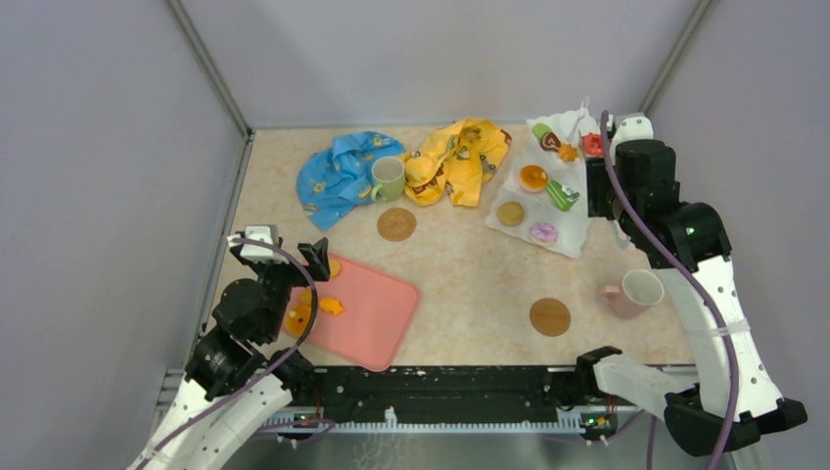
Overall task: Serve the afternoon tea
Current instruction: Place the desert on the desert table, then pick up the desert from the tray.
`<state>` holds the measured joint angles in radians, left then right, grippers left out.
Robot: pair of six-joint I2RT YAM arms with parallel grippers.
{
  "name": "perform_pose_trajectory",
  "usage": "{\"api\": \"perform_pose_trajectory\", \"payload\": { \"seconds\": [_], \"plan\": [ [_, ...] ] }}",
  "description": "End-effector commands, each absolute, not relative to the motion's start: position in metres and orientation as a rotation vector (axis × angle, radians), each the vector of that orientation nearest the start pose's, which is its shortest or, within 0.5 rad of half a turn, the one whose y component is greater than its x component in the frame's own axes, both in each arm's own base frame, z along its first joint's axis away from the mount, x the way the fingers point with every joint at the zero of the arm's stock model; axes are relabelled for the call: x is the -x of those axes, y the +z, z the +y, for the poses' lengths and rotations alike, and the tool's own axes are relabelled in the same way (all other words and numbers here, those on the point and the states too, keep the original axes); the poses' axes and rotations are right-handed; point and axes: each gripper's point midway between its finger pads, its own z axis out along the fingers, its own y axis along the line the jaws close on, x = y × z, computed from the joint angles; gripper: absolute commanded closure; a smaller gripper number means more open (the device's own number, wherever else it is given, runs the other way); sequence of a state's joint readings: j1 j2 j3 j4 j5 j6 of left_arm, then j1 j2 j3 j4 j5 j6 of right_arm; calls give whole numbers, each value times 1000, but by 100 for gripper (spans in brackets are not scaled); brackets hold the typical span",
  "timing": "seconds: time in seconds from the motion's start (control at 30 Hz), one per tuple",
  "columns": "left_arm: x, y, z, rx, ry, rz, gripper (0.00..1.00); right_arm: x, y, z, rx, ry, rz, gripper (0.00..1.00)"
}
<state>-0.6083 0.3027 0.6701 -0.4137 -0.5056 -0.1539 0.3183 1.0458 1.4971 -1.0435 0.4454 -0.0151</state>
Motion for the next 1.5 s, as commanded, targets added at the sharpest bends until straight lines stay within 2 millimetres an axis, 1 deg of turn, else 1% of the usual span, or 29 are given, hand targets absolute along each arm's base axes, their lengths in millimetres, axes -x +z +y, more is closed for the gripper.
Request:
{"api": "perform_pose_trajectory", "payload": {
  "seconds": [0.0, 0.17, 0.3, 0.4, 0.47, 0.6, 0.77, 0.97, 1.03, 1.13, 1.2, 1.33, 1.47],
  "plan": [
    [-213, 293, -49, 37, -182, 1576, 1, -263, 356, 5, 59, -277, 2046, 47],
    [-214, 293, -50, 36, -180, 1577, 1, -256, 368, 8, 76, -243, 2043, 49],
    [-214, 292, -50, 35, -180, 1577, 1, -248, 371, 7, 45, -225, 2055, 50],
    [-215, 292, -50, 32, -181, 1577, 1, -241, 376, 4, 28, -217, 2041, 50],
    [-215, 292, -51, 30, -178, 1581, 1, -236, 379, 6, 30, -190, 2035, 50],
    [-216, 291, -50, 30, -172, 1583, 1, -224, 380, 22, 85, -70, 2043, 50],
    [-216, 290, -51, 27, -172, 1585, 1, -200, 382, 39, 139, 84, 2021, 52],
    [-217, 290, -51, 25, -167, 1589, 1, -178, 382, 70, 260, 304, 1977, 53],
    [-217, 290, -51, 23, -168, 1590, 1, -175, 377, 88, 320, 409, 1953, 53],
    [-217, 289, -51, 23, -170, 1589, 1, -178, 355, 121, 420, 591, 1960, 54],
    [-217, 289, -51, 26, -169, 1589, 1, -184, 341, 129, 421, 635, 1976, 55],
    [-217, 289, -50, 29, -162, 1590, 1, -194, 329, 144, 418, 715, 1932, 56],
    [-217, 288, -49, 33, -156, 1593, 1, -201, 315, 161, 435, 760, 1934, 56]
  ]
}}
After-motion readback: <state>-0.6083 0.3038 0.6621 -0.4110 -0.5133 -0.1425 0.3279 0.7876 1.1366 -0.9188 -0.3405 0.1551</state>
